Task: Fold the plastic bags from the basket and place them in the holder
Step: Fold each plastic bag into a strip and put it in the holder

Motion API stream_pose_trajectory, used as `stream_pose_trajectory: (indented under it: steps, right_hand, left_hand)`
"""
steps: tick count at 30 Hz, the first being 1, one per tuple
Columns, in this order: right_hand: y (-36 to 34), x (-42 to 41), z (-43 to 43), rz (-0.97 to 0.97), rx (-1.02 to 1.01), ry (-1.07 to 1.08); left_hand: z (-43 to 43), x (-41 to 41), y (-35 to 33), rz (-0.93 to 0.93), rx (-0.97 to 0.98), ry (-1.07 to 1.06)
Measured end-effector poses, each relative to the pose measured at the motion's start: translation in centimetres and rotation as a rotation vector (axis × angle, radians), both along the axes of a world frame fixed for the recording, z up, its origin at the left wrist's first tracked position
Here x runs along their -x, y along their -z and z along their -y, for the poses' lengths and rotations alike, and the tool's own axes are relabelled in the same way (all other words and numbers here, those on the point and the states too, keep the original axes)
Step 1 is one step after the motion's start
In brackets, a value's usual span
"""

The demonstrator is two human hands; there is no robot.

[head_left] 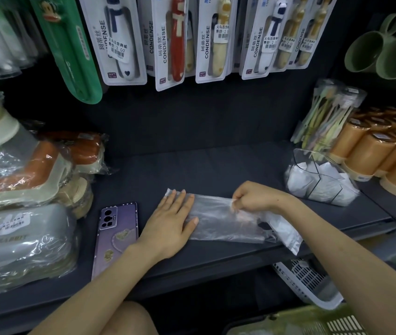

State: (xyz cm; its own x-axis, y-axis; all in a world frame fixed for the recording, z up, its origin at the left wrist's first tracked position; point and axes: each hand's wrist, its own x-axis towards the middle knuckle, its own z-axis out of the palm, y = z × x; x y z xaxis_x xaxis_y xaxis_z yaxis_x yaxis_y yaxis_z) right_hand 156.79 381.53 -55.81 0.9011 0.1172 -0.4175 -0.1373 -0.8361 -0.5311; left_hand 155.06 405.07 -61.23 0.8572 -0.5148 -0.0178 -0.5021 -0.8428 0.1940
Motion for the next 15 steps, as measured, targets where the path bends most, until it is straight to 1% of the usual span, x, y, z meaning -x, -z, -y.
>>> stream_pose_trajectory:
  steps: [3,6,9,12,14,15]
  right_hand:
    - [0.0,0.0,1.1,0.037,-0.002,0.014]
    - [-0.2,0.8,3.8,0.020,-0.091,0.044]
    - [-0.5,1.9,6.8,0.116,-0.014,0.099]
    - [-0.7,2.9,8.7,0.257,0.164,0.205]
    - [-0.6,3.7,8.8,0.343,0.384,0.298]
    - [-0.4,3.9,8.6,0.473,0.533,0.330]
  left_hand:
    - [0.2,0.0,0.0,-0.018,-0.028,-0.006]
    - [0.3,0.0,0.1,-0.011,-0.032,-0.007]
    - [0.3,0.0,0.3,0.000,-0.027,-0.021]
    - [0.3,0.0,0.3,-0.011,-0.030,-0.025]
    - [0.3,0.0,0.4,-0.020,-0.027,-0.028]
    - [0.2,0.0,0.4,-0.028,-0.032,-0.025]
